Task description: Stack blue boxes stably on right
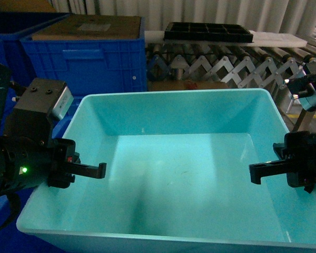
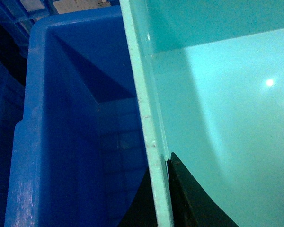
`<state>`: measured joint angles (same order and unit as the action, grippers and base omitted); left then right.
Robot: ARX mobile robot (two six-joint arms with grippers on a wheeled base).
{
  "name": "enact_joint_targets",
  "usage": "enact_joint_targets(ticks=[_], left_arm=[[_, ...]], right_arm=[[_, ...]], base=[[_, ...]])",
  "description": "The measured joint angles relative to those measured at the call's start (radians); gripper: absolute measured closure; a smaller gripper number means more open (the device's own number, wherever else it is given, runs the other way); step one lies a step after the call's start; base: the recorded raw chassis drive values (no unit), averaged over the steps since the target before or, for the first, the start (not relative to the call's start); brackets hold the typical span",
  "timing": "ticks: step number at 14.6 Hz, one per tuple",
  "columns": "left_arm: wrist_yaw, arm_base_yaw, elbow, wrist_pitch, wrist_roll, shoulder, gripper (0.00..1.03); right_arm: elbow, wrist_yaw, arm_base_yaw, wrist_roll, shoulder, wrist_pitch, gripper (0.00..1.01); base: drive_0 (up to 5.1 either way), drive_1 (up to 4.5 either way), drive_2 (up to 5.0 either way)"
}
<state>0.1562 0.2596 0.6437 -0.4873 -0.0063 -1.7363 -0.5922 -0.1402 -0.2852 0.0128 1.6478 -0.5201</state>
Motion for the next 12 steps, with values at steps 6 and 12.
enact_joint_targets(ticks=[6,12], left_arm=[[0.012,0.005,0.088,0.005,0.023,-0.066,1.01],[0.016,-0.022,0.098,0.013,0.034,-0.126,1.01]], right_arm=[[-0.086,0.017,0.030,-0.002,0.080,-0.003,0.99],[-0.112,-0.007,-0.010,0.006,0.141,0.013,0.99]], base=[[0.0,0.00,0.0],[0.0,0.00,0.0]])
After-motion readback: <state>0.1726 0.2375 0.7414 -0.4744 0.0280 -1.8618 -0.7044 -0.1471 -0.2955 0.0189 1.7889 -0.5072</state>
